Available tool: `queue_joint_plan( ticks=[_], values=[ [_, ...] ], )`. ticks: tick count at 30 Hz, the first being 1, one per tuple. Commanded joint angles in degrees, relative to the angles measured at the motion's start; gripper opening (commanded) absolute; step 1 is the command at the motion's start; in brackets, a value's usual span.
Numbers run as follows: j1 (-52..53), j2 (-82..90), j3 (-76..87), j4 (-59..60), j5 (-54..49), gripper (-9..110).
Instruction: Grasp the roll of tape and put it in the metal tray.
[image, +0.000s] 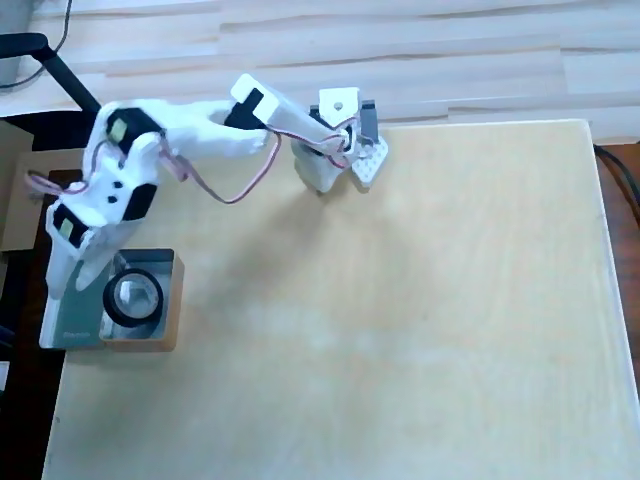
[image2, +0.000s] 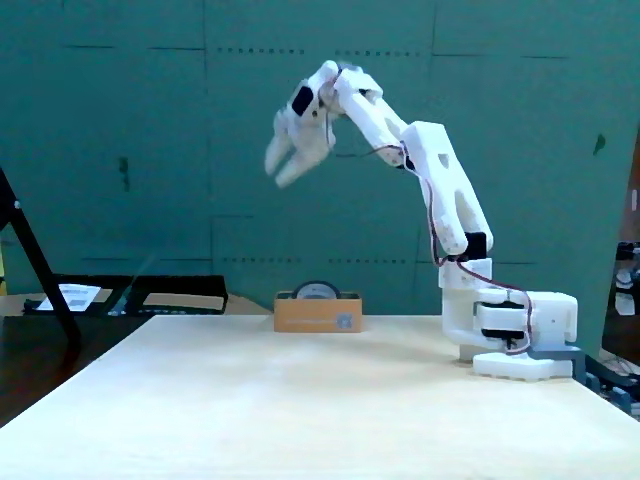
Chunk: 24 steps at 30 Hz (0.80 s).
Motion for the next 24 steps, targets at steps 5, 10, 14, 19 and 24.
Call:
queue_joint_plan(
  ticks=[5, 10, 14, 19, 24],
  values=[
    [-11.43, 11.78, -4.48, 18.9, 0.79, 9],
    [-16.79, 22.76, -4.48, 18.9, 0.88, 9],
    [-24.08, 33.05, -5.19, 18.81, 0.97, 9],
    [-30.32, 45.62, -3.78, 18.81, 0.7, 9],
    [-30.76, 57.04, 4.22, 18.81, 0.26, -1]
  ],
)
